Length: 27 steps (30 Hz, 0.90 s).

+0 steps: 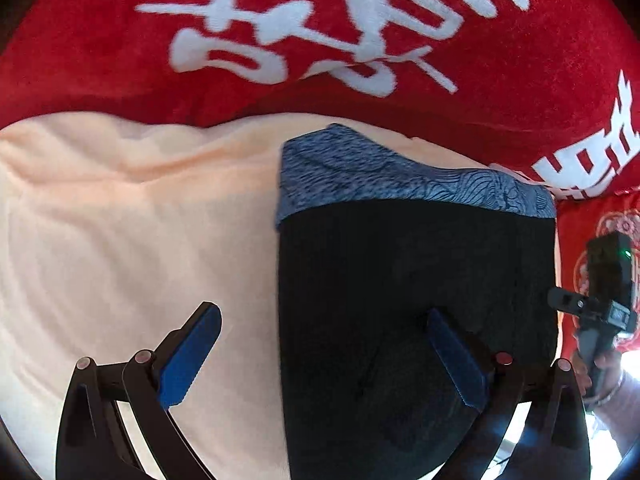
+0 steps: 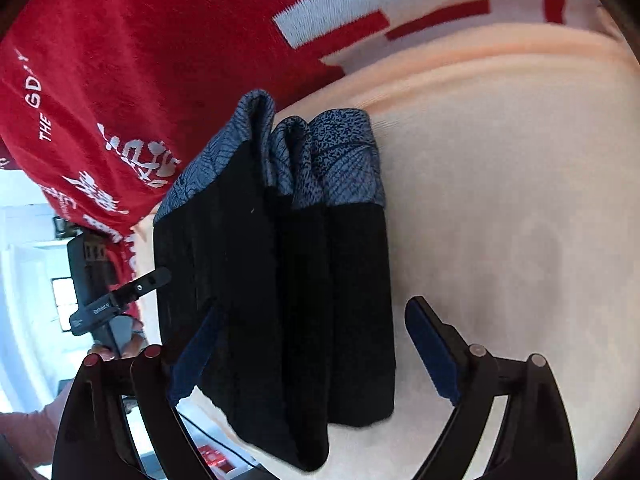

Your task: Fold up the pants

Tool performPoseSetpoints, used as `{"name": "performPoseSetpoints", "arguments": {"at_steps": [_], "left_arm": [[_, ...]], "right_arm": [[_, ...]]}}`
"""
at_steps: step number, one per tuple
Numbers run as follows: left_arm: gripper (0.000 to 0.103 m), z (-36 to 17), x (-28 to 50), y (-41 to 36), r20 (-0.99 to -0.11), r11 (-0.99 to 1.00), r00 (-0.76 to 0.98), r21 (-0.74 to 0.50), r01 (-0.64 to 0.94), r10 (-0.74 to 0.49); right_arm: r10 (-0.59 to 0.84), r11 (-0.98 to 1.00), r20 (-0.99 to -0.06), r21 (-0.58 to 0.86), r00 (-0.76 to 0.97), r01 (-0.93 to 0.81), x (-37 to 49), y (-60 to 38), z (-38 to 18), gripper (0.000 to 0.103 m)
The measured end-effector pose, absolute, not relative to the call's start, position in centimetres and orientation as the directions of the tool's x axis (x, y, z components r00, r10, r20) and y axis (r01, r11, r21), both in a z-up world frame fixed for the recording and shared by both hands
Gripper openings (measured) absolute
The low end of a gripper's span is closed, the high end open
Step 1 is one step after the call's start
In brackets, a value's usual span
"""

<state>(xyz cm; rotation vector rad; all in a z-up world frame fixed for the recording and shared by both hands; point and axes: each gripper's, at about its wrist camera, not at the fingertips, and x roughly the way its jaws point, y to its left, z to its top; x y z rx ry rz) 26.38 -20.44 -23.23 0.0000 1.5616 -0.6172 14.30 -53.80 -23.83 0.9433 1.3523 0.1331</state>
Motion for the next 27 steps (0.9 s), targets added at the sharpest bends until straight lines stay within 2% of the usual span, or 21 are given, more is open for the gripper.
{"name": "performPoseSetpoints", "arguments": {"at_steps": [3,9,15,16,17,18,20,23,27], "left_arm": [[0.103,-24.2,26.8,-21.2,-0.909,0.827,-0.134,-0.416,0.379,-0.396],[0.103,-26.7,27.6,-22.4,-0.865,0.800,-0.228,-0.501,0.330,-0.448],[0.103,-26.1,27.3,-22.5,-0.885,0.816,-0.189,-0.466,0.343,-0.426],[0.101,-25.8,27.1,-22.7,-0.888,0.815,-0.174,-0.460,0.351,-0.426],[0.090,-25.4,26.6,-23.0,-0.888,0.810,-0.152,-0.458,0.368,-0.433],[0.086,-25.1,26.0,-23.4,-0.884,0.801,-0.143,-0.463,0.378,-0.444],[0.080,-24.3,25.5,-23.8,-0.894,0.803,-0.111,-0.439,0.404,-0.433],[0.073,-23.7,25.1,-24.2,-0.898,0.804,-0.096,-0.429,0.413,-0.430],[0.068,-22.0,24.4,-24.4,-0.903,0.808,-0.079,-0.415,0.420,-0.422]], "right_arm": [[0.640,0.599,-0.713,0.696,0.286,0.395,14.8,-53.6,-24.8,0.093],[0.674,0.577,-0.678,0.731,0.293,0.365,16.1,-54.0,-25.7,0.094],[0.691,0.508,-0.650,0.747,0.316,0.428,15.7,-55.2,-25.9,0.091],[0.675,0.527,-0.673,0.726,0.302,0.441,15.7,-55.2,-25.8,0.082],[0.662,0.547,-0.691,0.711,0.291,0.442,15.8,-55.0,-25.7,0.073],[0.654,0.563,-0.701,0.703,0.286,0.435,15.7,-54.9,-25.4,0.071],[0.648,0.571,-0.702,0.704,0.294,0.423,15.5,-54.9,-24.8,0.057],[0.649,0.556,-0.690,0.718,0.322,0.419,15.1,-55.0,-24.1,0.048],[0.664,0.515,-0.656,0.749,0.358,0.416,14.6,-54.8,-23.2,0.043]]}}
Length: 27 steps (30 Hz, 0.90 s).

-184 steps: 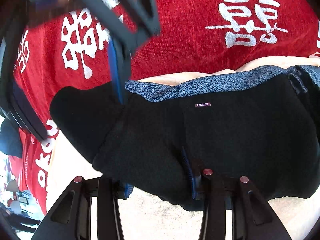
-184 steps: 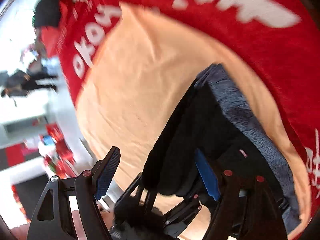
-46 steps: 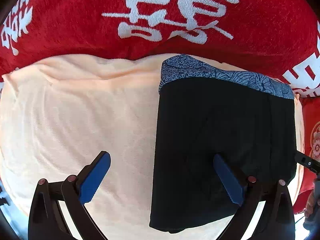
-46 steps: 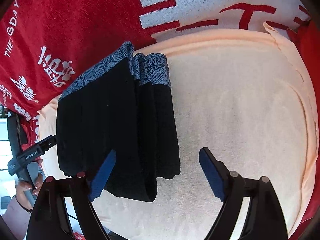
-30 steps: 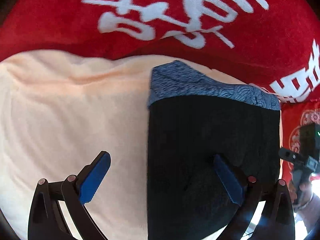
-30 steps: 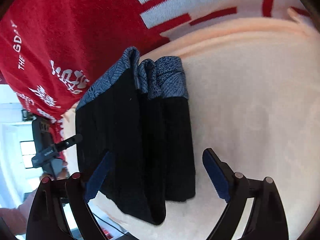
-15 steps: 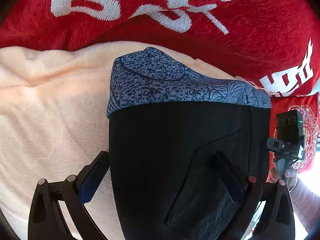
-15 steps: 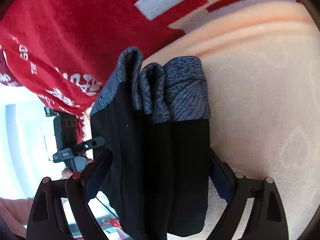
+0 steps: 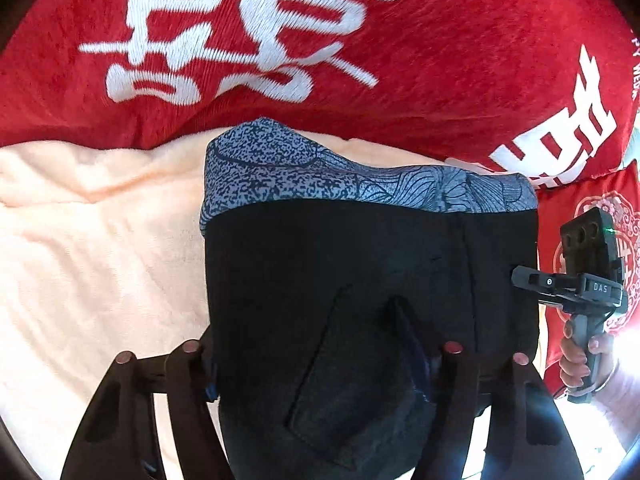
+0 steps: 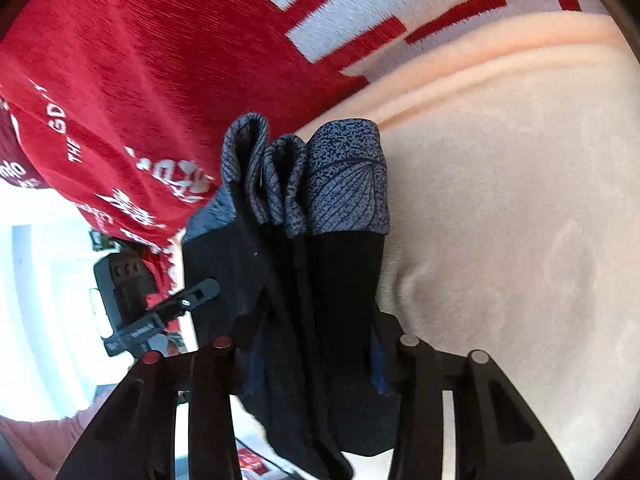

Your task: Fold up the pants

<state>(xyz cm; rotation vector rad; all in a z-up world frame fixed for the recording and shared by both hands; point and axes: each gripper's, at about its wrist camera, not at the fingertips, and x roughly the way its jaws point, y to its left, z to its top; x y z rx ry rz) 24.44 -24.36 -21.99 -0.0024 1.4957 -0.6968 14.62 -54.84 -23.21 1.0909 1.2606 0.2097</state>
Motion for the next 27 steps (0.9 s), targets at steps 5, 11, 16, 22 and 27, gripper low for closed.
{"name": "performPoseSetpoints", "arguments": {"at_steps": [5,11,16,22,27], "left_arm": [[0.067,-19.0,22.9,-23.6,-0.909,0.818,-0.052,-0.396,0.417,-0.413],[0.067,-16.6,18.2,-21.4,-0.920,0.847,-0.022,-0.368,0.384,-0.390],[0.067,-15.7,14.3,-17.9,-0.935,0.865,-0.029,-0.339,0.371,-0.354],[0.068,-18.2,11.3,-15.1,-0.951,0.872,-0.062,-0.304,0.385,-0.304],[0.076,-19.2,10.5,-14.7,-0.952,0.870,-0.002,-0.282,0.404,-0.307]], "right_arm": [[0.695,0.487,-0.615,0.784,0.374,0.385,13.8,-54.2,-21.4,0.042],[0.739,0.455,-0.566,0.819,0.366,0.348,10.8,-52.3,-19.5,0.042],[0.767,0.421,-0.540,0.832,0.347,0.362,6.2,-50.2,-19.3,0.042],[0.755,0.415,-0.562,0.809,0.337,0.417,1.8,-46.7,-20.2,0.042],[0.695,0.451,-0.623,0.767,0.359,0.457,0.2,-45.3,-21.3,0.043]]}}
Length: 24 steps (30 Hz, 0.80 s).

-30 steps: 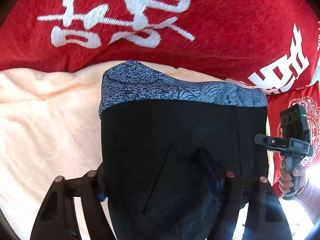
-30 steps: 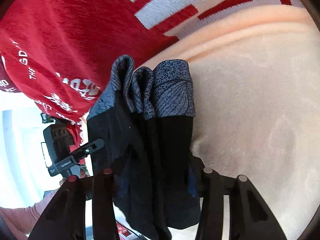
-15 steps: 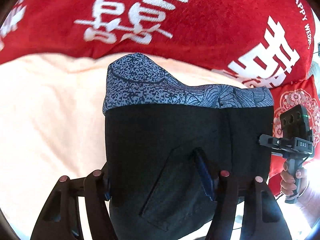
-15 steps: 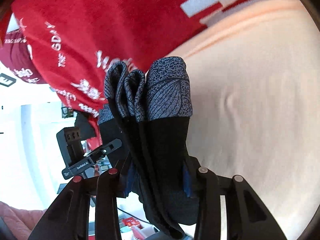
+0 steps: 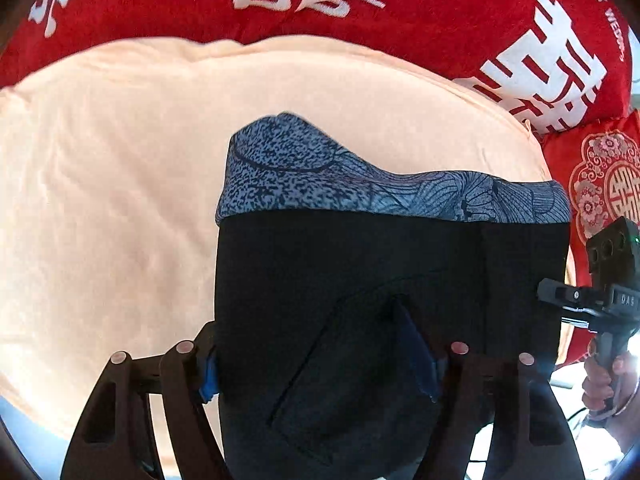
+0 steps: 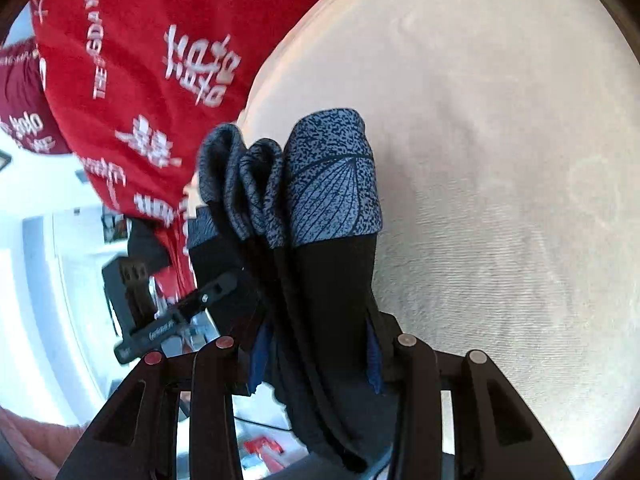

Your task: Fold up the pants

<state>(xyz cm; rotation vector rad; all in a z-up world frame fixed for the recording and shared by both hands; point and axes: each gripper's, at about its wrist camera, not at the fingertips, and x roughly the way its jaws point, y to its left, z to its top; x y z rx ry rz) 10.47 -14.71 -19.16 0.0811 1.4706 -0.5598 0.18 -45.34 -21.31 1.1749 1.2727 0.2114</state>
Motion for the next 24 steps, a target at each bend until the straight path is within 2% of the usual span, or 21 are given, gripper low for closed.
{"name": "performPoseSetpoints", "arguments": {"at_steps": [6,8,12,18,20,24], "left_arm": [[0.092,-19.9,10.8,-15.2,-0.966,0.884,0.013,-0.232,0.406,-0.259],[0.101,-20.0,10.9,-15.7,-0.973,0.888,0.028,-0.197,0.415,-0.228],[0.102,-20.0,10.7,-14.9,-0.977,0.885,0.024,-0.180,0.430,-0.210],[0.103,-20.8,11.0,-14.4,-0.971,0.886,0.011,-0.212,0.411,-0.237],[0.103,-20.4,11.3,-14.2,-0.972,0.897,-0.002,-0.219,0.383,-0.236],[0.103,-17.0,11.9,-13.3,-0.967,0.912,0.105,-0.180,0.369,-0.233]], "right_arm": [[0.642,0.506,-0.682,0.720,0.351,0.474,0.4,-45.3,-21.1,0.050],[0.630,0.519,-0.696,0.708,0.346,0.479,0.4,-45.2,-20.9,0.053],[0.596,0.547,-0.730,0.673,0.333,0.498,-0.1,-45.2,-20.4,0.057],[0.444,0.683,-0.860,0.507,0.252,0.526,0.0,-44.6,-19.8,0.082],[0.406,0.712,-0.884,0.465,0.233,0.526,0.3,-44.3,-19.6,0.084],[0.298,0.754,-0.917,0.396,0.264,0.524,0.5,-44.4,-16.6,0.084]]}}
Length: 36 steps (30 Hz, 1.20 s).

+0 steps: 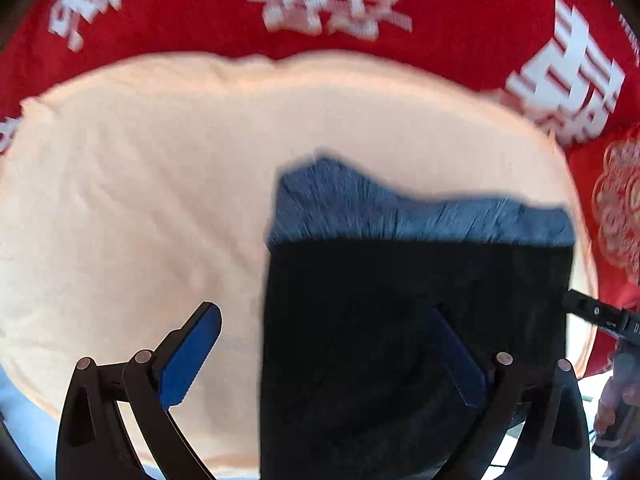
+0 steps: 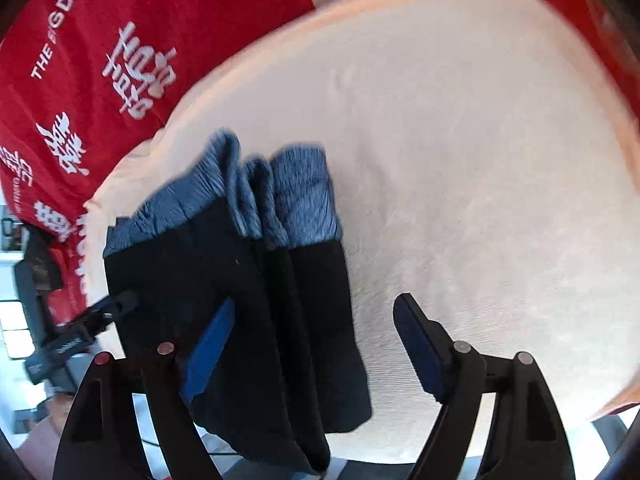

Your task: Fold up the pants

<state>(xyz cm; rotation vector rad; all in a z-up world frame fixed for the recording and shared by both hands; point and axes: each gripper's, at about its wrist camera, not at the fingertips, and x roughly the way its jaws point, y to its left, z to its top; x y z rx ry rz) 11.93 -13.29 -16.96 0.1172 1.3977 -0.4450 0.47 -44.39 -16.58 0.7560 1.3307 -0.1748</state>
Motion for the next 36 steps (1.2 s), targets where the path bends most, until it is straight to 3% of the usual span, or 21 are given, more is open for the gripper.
{"name": "performPoseSetpoints", "arguments": {"at_steps": [1,3,4,5,8,11,16,24,27,31,36], "left_arm": [[0.103,-16.4,12.2,-13.2,-0.965,0.918,0.129,-0.167,0.361,-0.226],[0.103,-15.7,13.3,-13.0,-0.964,0.935,0.190,-0.112,0.336,-0.184],[0.103,-15.8,13.9,-13.1,-0.965,0.944,0.207,-0.088,0.319,-0.160],[0.103,-16.4,14.5,-13.4,-0.970,0.952,0.205,-0.061,0.301,-0.127],[0.103,-18.4,14.8,-14.4,-0.979,0.953,0.190,-0.010,0.303,-0.071],[0.103,-19.2,13.8,-15.4,-0.962,0.936,0.271,0.075,0.344,-0.022],[0.103,-19.3,13.4,-16.3,-0.950,0.926,0.313,0.124,0.357,0.006],[0.103,-19.9,14.3,-16.2,-0.976,0.951,0.220,0.069,0.300,0.001],[0.103,-19.6,14.0,-16.7,-0.971,0.932,0.239,0.111,0.345,0.027],[0.103,-18.8,13.7,-16.5,-0.967,0.919,0.255,0.113,0.379,0.014],[0.103,-16.3,11.8,-14.0,-0.968,0.896,0.246,0.067,0.440,-0.049]], "right_arm": [[0.292,0.749,-0.912,0.404,0.287,0.524,0.4,-44.6,-15.9,0.083],[0.279,0.739,-0.899,0.425,0.336,0.523,0.3,-45.1,-14.4,0.069],[0.278,0.740,-0.895,0.431,0.348,0.517,0.6,-45.2,-13.9,0.046],[0.280,0.744,-0.893,0.434,0.352,0.508,1.0,-45.1,-13.5,0.034],[0.308,0.772,-0.887,0.444,0.343,0.455,2.7,-44.2,-13.7,0.031],[0.272,0.839,-0.929,0.356,0.251,0.411,4.1,-42.4,-15.6,0.031],[0.254,0.858,-0.934,0.338,0.253,0.386,4.1,-42.0,-17.0,0.032],[0.281,0.852,-0.928,0.358,0.243,0.382,4.0,-42.2,-16.9,0.034],[0.302,0.832,-0.921,0.381,0.248,0.404,3.5,-42.2,-16.5,0.042],[0.274,0.823,-0.930,0.359,0.246,0.440,2.1,-42.4,-15.6,0.073],[0.251,0.776,-0.940,0.337,0.230,0.533,-1.0,-43.7,-15.5,0.081]]}}
